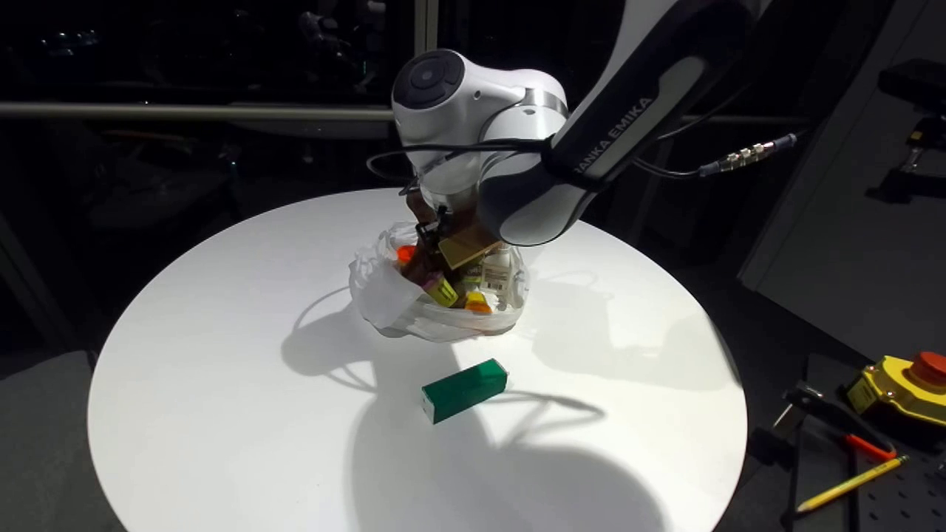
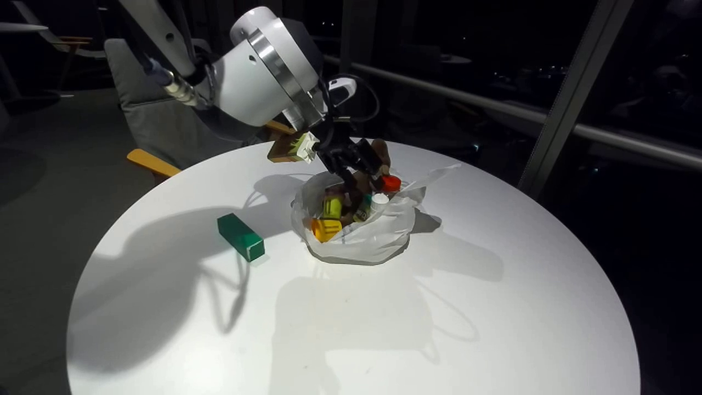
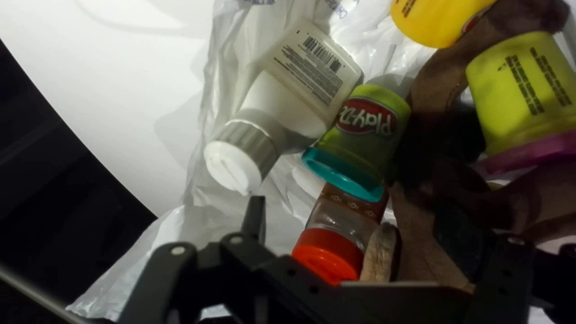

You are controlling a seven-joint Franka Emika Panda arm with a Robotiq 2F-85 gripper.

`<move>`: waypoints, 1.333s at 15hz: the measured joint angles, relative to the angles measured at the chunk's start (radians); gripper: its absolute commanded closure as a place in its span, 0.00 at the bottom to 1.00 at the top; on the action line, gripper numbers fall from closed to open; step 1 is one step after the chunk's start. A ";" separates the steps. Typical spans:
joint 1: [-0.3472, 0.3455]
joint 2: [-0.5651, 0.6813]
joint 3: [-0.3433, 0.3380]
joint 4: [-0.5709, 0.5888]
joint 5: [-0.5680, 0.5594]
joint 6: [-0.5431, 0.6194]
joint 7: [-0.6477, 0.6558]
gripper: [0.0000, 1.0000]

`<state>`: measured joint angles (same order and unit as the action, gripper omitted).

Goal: Put the containers, reindeer toy and green block inside the white plastic bag

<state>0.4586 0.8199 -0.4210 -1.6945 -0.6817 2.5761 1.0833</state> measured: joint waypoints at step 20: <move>-0.108 -0.275 0.450 -0.289 0.502 -0.243 -0.444 0.00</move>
<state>0.3502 0.5449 0.0293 -1.9833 -0.1798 2.3334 0.6394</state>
